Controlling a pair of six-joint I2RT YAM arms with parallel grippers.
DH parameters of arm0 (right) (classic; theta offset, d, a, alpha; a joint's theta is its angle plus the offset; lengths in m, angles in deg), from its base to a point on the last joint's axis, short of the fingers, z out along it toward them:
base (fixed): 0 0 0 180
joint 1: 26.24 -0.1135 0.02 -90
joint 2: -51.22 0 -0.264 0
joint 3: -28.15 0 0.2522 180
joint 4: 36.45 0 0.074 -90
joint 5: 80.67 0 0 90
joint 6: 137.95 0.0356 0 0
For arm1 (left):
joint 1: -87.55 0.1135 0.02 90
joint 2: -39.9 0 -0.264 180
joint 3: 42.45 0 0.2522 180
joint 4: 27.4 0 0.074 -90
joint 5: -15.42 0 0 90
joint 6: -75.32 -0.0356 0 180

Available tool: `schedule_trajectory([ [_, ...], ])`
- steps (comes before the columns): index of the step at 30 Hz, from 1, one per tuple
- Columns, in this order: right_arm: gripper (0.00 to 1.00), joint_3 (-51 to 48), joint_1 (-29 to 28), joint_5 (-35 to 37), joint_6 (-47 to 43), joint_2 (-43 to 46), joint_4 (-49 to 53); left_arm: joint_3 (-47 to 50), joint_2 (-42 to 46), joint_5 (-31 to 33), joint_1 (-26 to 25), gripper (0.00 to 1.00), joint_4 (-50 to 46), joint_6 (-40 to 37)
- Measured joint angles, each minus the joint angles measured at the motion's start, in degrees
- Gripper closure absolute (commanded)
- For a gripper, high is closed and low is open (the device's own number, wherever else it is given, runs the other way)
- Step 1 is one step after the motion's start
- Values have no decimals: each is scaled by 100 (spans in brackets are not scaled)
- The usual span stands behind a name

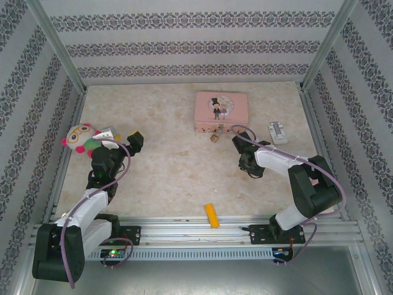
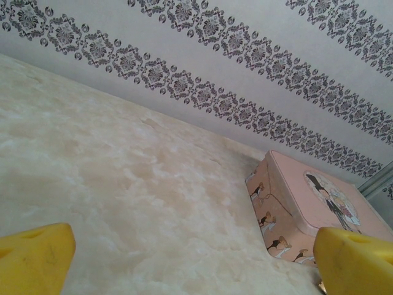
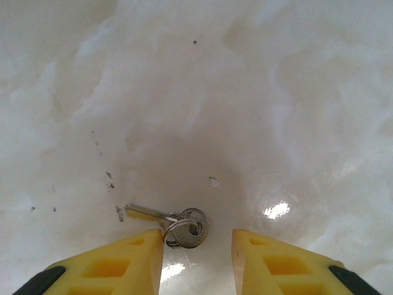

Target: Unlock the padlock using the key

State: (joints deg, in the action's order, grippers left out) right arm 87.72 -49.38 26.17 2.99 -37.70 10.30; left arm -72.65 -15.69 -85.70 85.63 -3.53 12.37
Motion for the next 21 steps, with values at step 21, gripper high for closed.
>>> schedule_trajectory([
  [21, 88, -22, -37, 7, 122, 7, 2, 9, 166, 83, 0, 1, -72, 0],
])
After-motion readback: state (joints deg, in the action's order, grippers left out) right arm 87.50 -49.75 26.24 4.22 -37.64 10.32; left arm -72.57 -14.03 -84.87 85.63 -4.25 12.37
